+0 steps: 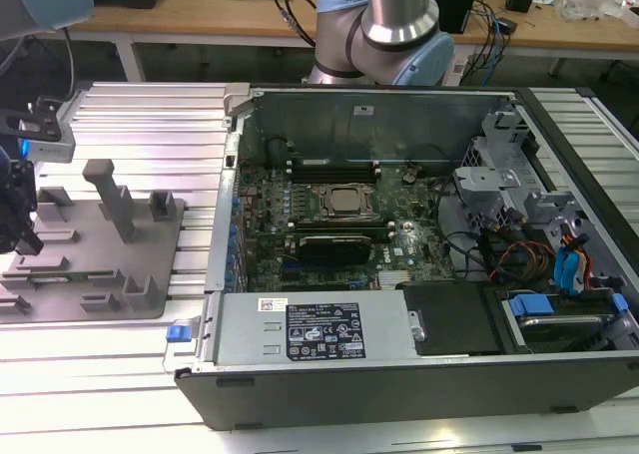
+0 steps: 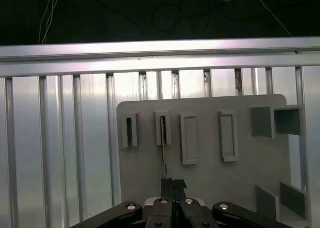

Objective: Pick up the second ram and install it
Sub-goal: 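Pick up the second ram and move it above second insertion slot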

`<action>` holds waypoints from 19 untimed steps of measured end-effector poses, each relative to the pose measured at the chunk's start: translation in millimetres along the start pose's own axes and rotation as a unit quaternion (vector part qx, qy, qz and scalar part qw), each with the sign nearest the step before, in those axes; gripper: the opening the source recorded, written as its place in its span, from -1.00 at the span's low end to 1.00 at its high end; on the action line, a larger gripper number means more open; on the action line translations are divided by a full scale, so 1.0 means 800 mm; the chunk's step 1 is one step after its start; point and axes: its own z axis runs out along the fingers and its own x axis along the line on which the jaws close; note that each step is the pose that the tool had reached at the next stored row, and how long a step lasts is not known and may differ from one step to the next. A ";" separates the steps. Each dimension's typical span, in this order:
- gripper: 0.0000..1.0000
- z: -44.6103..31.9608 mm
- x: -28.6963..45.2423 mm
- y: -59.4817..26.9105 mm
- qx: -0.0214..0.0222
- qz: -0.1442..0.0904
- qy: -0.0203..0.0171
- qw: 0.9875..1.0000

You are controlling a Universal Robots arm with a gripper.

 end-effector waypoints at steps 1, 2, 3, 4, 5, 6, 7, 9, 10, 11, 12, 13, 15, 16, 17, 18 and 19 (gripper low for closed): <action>-0.84 0.0012 0.0000 0.000 0.000 0.000 0.000 1.000; -0.84 0.0028 0.0001 0.000 0.000 0.000 0.000 1.000; -0.84 0.0064 0.0003 0.000 0.000 0.000 0.000 1.000; -0.84 0.0083 0.0004 0.000 0.000 0.000 0.000 1.000; -0.84 0.0090 0.0005 0.000 0.000 0.000 0.000 1.000; -0.84 0.0093 0.0006 0.000 0.000 0.000 0.000 1.000; -0.84 0.0104 0.0013 0.000 0.000 0.000 0.000 1.000; -0.84 0.0135 0.0023 0.000 0.000 0.000 0.000 1.000; -0.84 0.0155 0.0034 0.000 0.000 0.000 0.000 1.000; -0.84 0.0165 0.0043 0.000 0.000 0.000 0.000 1.000; -0.84 0.0178 0.0050 0.000 0.000 0.000 0.000 1.000; -0.84 0.0188 0.0053 0.000 0.000 0.000 0.000 1.000; -0.84 0.0259 0.0059 0.000 0.000 0.000 -0.002 1.000; -0.84 0.0285 0.0061 0.000 0.000 0.000 -0.003 1.000; -0.84 0.0307 0.0061 -0.001 0.000 0.000 -0.003 1.000; -0.84 0.0338 0.0063 -0.001 0.000 0.000 -0.003 1.000; -0.84 0.0357 0.0064 -0.001 0.000 0.000 -0.003 1.000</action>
